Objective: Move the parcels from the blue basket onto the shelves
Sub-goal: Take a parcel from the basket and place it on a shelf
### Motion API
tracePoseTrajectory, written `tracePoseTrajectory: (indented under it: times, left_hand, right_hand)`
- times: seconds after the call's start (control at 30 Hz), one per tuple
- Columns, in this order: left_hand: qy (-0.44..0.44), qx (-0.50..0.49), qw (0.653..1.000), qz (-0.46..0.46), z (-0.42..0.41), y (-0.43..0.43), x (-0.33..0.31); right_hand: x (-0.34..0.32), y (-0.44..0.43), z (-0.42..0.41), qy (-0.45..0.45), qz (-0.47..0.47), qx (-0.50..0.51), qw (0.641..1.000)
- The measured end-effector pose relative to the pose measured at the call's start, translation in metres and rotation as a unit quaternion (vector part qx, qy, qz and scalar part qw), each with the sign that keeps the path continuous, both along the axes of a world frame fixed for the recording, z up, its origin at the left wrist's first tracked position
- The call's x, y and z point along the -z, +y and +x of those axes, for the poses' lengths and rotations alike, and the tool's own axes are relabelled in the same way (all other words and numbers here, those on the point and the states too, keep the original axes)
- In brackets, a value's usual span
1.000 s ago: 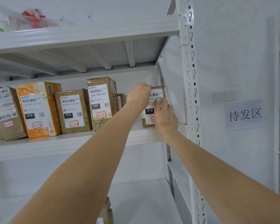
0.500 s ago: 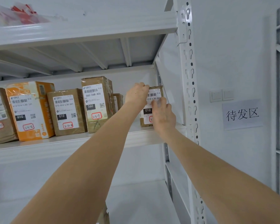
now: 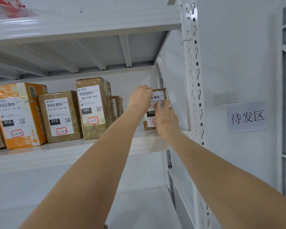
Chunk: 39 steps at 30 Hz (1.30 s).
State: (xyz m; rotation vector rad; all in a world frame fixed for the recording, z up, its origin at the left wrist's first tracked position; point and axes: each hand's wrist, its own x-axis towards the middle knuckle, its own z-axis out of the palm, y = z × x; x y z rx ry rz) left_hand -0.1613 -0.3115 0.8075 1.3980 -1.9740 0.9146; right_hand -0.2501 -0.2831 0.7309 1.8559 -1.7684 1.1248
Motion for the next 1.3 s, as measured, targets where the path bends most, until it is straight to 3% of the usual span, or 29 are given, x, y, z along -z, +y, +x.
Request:
tracePoseTrajectory:
  times: [0.93, 1.3]
  left_hand:
    - [-0.009, -0.013, 0.998, 0.06, 0.013, 0.054, 0.001]
    - [0.044, -0.082, 0.992, 0.084, 0.056, 0.143, 0.075]
  right_hand:
    - [-0.004, 0.049, 0.003, 0.037, 0.069, -0.005, 0.997]
    - [0.032, 0.12, 0.037, 0.051, 0.033, -0.053, 0.997]
